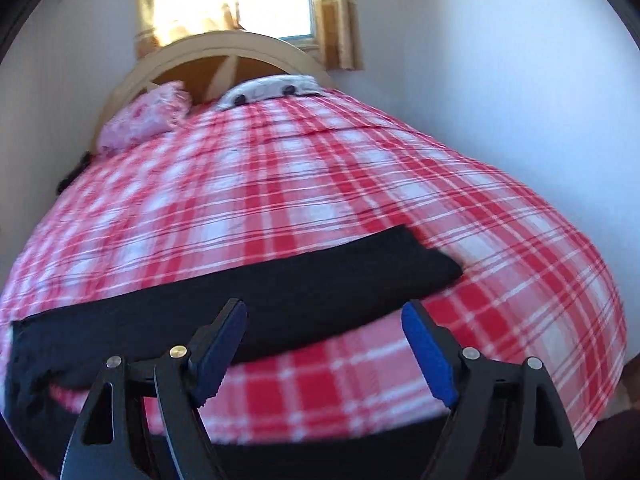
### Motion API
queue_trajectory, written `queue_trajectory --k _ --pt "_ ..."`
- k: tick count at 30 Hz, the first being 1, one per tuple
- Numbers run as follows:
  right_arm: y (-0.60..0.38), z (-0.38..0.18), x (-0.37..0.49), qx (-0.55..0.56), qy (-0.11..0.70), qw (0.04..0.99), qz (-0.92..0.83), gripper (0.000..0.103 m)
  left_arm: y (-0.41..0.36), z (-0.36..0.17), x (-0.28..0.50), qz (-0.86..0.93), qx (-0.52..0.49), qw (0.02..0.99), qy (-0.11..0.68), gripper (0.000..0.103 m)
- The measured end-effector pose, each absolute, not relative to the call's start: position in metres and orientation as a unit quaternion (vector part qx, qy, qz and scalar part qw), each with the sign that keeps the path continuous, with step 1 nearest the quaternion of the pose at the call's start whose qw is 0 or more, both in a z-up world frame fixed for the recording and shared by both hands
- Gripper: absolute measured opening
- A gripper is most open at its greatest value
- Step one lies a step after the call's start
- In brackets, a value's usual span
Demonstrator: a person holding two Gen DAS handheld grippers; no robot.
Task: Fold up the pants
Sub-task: 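Grasp the black pants' waistband edge with the right gripper while the left gripper grasps beside it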
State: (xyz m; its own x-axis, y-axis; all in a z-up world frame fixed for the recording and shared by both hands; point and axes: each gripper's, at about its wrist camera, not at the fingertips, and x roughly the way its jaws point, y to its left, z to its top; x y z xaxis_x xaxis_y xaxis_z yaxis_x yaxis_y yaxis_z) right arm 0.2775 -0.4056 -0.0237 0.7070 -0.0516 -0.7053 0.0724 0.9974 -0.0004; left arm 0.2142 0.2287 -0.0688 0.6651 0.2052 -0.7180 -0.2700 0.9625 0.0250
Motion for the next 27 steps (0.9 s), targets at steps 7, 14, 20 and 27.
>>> queue_trajectory --k 7,14,20,27 --pt "-0.472 -0.049 0.361 0.039 0.425 0.900 -0.091 0.081 0.268 -0.084 0.256 0.147 -0.079 0.889 0.427 0.087" --pt "-0.500 -0.077 0.425 0.055 0.466 0.878 -0.094 0.081 0.279 -0.102 0.275 0.140 -0.089 0.872 0.460 0.085" --pt "-0.509 -0.104 0.448 0.059 0.508 0.856 -0.080 0.081 0.291 -0.120 0.276 0.119 -0.117 0.860 0.483 0.085" --pt "-0.503 -0.119 0.456 0.031 0.527 0.846 -0.072 0.062 0.291 -0.123 0.282 0.095 -0.130 0.860 0.485 0.085"
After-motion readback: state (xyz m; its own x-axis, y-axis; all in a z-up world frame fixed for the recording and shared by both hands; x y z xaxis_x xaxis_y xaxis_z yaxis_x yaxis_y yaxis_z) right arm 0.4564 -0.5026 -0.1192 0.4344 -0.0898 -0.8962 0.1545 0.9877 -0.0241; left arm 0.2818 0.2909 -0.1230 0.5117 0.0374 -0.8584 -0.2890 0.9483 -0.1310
